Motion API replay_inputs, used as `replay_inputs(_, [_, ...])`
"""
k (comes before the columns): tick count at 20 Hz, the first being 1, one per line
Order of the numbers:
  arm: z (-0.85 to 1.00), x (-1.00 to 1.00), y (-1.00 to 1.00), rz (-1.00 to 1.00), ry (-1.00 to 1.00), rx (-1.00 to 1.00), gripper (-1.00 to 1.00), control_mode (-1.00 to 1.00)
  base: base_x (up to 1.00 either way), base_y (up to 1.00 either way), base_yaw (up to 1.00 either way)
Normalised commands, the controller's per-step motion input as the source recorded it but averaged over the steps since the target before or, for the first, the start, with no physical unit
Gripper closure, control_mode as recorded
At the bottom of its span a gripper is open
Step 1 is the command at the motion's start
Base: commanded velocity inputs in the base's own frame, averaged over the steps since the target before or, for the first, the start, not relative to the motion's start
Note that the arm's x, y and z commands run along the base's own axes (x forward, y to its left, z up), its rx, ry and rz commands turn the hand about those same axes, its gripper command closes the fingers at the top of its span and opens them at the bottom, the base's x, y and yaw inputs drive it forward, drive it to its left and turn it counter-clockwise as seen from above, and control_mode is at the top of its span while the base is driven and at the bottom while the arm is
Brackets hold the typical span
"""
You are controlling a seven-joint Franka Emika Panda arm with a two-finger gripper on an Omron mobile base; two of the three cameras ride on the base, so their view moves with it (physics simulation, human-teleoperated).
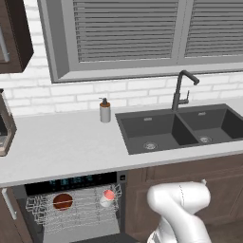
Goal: Pick up the cup and bowl from the counter, place them in the dishwasher, and close the dishwasher door.
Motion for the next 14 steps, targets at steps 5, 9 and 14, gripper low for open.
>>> replay_inputs(5, [-0.88,0.17,0.0,0.15,0.01,0.0,-1.0,-1.0,0.0,0.0,0.0])
replay_inputs(9, [-0.85,0.27,0.0,0.08,0.0,0.0,-1.0,-1.0,0.0,0.0,0.0])
replay_inputs(14, [-0.8,0.35,0.11,0.03,0.03,0.0,-1.0,-1.0,0.0,0.0,0.0])
